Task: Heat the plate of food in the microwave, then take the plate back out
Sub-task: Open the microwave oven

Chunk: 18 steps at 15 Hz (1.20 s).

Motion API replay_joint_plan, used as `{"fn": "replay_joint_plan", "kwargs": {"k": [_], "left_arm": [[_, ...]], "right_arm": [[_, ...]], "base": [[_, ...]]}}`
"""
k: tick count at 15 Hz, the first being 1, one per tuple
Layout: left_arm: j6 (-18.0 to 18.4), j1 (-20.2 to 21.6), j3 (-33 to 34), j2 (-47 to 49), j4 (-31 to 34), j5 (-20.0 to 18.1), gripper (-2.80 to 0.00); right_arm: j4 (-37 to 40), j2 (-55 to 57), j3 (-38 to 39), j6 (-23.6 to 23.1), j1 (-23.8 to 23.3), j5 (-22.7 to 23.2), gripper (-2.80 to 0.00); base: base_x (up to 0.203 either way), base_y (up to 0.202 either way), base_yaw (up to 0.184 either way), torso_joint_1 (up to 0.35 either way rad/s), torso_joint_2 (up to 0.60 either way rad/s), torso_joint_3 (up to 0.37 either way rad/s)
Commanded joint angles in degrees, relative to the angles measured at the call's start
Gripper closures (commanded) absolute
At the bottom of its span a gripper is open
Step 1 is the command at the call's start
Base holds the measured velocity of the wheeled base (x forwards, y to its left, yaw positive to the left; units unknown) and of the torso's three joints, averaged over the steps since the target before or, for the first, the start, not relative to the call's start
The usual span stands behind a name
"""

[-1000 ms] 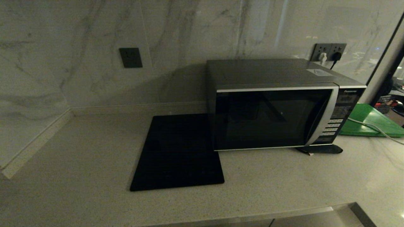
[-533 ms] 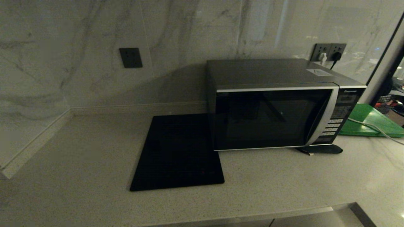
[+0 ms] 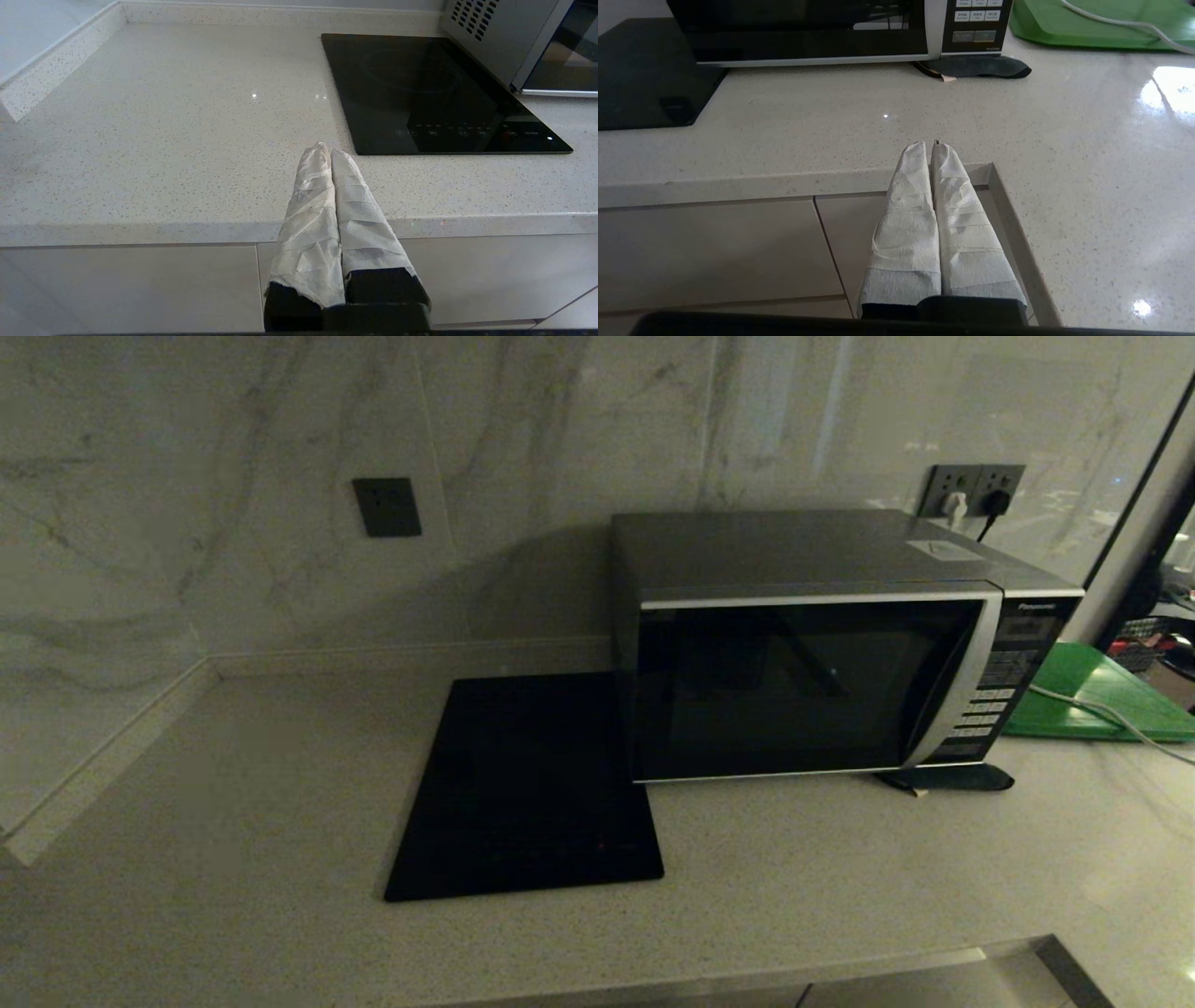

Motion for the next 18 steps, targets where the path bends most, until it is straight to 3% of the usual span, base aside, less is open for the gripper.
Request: {"fn": "replay_joint_plan", "kwargs": {"k": [1, 18], "left_arm": [[-0.02, 0.01, 0.0, -0.01, -0.02, 0.07, 0.0], [-0.02, 0.01, 0.0, -0.01, -0.02, 0.07, 0.0]], "right_arm": [[-0.04, 0.11, 0.14, 4.53, 0.01, -0.92, 0.0], [-0.06, 0.11, 0.14, 4.73, 0.01, -1.2, 0.0]], "base": [[0.0, 0.0, 0.0, 0.0, 0.0, 0.0], [0.0, 0.0, 0.0, 0.0, 0.0, 0.0]]}}
